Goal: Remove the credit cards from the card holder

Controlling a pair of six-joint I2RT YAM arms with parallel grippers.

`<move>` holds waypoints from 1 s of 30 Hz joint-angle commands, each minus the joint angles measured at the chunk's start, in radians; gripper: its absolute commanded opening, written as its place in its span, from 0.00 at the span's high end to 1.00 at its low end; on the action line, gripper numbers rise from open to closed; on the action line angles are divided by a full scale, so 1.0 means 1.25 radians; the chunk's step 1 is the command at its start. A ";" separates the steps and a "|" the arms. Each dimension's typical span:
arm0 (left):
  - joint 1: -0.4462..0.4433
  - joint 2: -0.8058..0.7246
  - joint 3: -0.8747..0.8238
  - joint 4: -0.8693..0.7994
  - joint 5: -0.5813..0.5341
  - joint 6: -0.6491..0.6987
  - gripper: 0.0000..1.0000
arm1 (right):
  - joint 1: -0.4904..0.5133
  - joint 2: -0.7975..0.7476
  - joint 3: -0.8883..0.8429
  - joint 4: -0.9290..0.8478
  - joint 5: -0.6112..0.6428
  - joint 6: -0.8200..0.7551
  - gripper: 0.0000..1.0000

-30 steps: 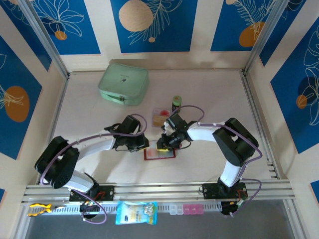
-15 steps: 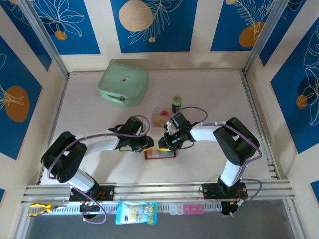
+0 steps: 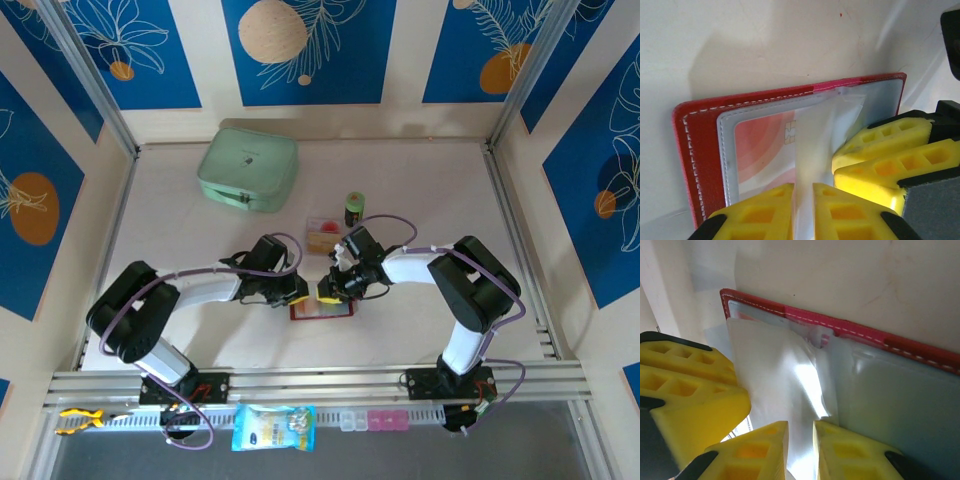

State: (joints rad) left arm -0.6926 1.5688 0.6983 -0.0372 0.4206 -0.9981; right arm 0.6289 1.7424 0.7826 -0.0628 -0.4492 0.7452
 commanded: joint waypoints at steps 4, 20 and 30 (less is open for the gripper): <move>-0.006 -0.008 -0.009 0.016 0.024 -0.011 0.86 | 0.003 -0.022 -0.018 -0.021 0.013 0.022 0.78; -0.023 -0.045 0.053 -0.042 0.028 -0.009 0.80 | -0.013 -0.186 0.016 -0.129 0.066 0.028 0.75; -0.049 -0.002 0.116 -0.052 0.036 -0.004 0.80 | -0.057 -0.264 -0.005 -0.175 0.076 0.017 0.75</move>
State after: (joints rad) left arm -0.7383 1.5414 0.8116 -0.0803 0.4450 -1.0126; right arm 0.5671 1.4410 0.7834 -0.2356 -0.3561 0.7750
